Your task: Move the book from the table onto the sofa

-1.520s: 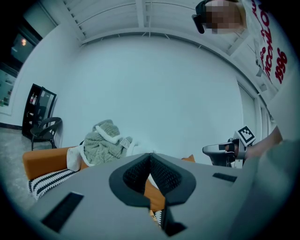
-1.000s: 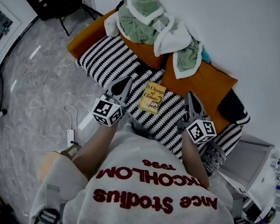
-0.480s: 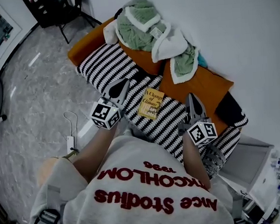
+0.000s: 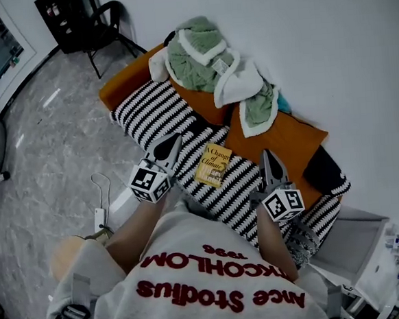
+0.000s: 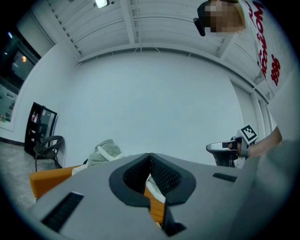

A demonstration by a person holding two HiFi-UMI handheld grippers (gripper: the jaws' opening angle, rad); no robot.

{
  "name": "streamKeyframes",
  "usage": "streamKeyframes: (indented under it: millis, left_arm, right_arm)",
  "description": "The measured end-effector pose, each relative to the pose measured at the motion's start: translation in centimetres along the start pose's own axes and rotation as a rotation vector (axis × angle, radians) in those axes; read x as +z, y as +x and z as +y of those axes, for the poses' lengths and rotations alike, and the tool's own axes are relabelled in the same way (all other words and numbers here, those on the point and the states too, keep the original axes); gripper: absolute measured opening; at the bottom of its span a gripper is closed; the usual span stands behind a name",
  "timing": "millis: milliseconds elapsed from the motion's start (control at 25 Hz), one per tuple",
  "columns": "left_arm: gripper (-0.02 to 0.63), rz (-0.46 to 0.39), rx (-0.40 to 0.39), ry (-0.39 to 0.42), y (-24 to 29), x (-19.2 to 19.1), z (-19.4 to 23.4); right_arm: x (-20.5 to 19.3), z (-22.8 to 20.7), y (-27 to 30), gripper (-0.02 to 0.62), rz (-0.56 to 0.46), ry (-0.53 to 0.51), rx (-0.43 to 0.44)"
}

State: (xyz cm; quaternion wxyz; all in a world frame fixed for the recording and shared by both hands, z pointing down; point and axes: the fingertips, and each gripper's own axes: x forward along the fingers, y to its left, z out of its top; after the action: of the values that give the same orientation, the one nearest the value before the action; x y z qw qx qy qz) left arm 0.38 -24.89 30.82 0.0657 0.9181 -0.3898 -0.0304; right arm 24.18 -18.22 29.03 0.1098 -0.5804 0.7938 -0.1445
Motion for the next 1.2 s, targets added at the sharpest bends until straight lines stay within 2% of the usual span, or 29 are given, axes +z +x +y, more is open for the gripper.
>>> streamKeyframes:
  millis: [560, 800, 1200]
  left_arm:
    - [0.017, -0.022, 0.071, 0.025, -1.6, 0.6, -2.3]
    - [0.017, -0.034, 0.144, 0.027, -3.2, 0.0, -3.3]
    - [0.017, -0.052, 0.312, 0.026, -7.4, -2.4, -5.1]
  right_arm:
    - [0.7, -0.4, -1.1, 0.026, -0.012, 0.013, 0.067]
    - [0.2, -0.7, -1.5, 0.026, 0.009, 0.006, 0.125]
    - [-1.2, -0.4, -1.4, 0.026, 0.057, -0.010, 0.269]
